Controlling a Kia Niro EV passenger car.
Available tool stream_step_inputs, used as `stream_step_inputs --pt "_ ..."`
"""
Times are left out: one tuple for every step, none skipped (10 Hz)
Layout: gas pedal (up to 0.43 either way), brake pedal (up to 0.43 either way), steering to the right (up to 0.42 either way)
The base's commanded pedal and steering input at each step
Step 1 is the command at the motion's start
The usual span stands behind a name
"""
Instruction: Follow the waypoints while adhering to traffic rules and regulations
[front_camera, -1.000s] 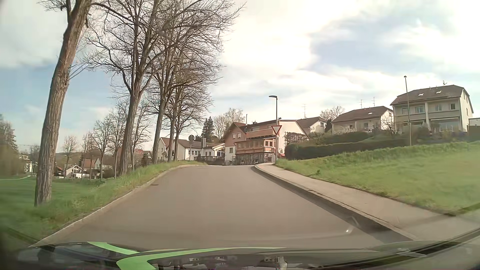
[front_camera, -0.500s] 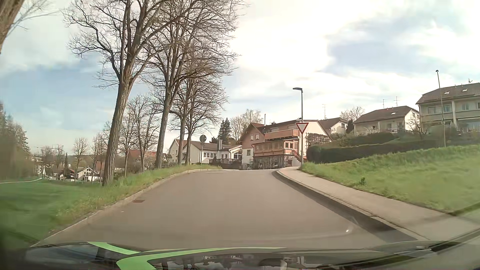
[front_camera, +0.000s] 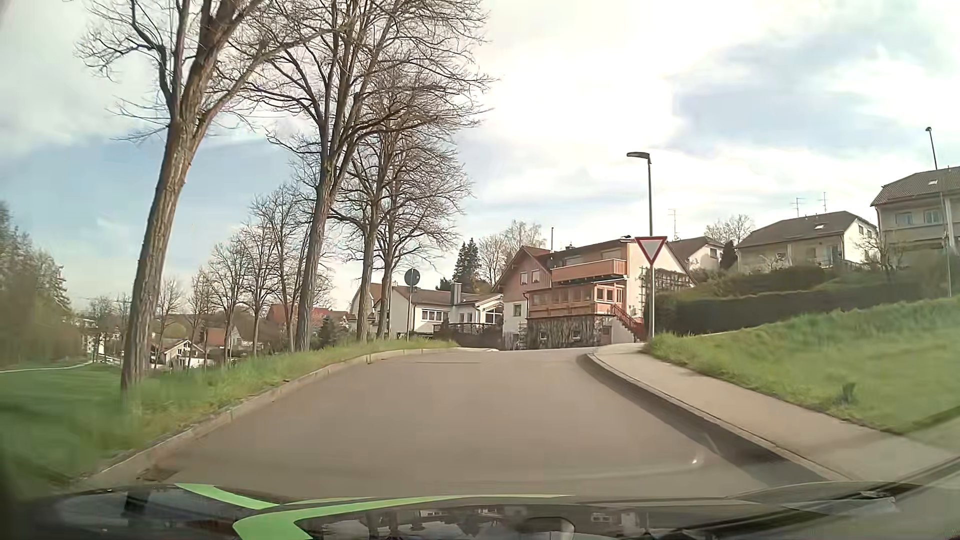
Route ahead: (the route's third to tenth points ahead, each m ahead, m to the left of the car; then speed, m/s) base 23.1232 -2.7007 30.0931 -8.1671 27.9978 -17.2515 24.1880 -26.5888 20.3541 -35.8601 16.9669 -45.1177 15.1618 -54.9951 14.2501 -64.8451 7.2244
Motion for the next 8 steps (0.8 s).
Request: stream_step_inputs --pt "0.157 0.0 -0.006" --pt "0.157 0.0 -0.001" --pt "0.157 0.0 0.001" --pt "0.157 0.0 -0.001" --pt "0.157 0.0 -0.002" --pt "0.138 0.0 -0.004" --pt "0.13 0.0 -0.005" --pt "0.098 0.0 -0.004"
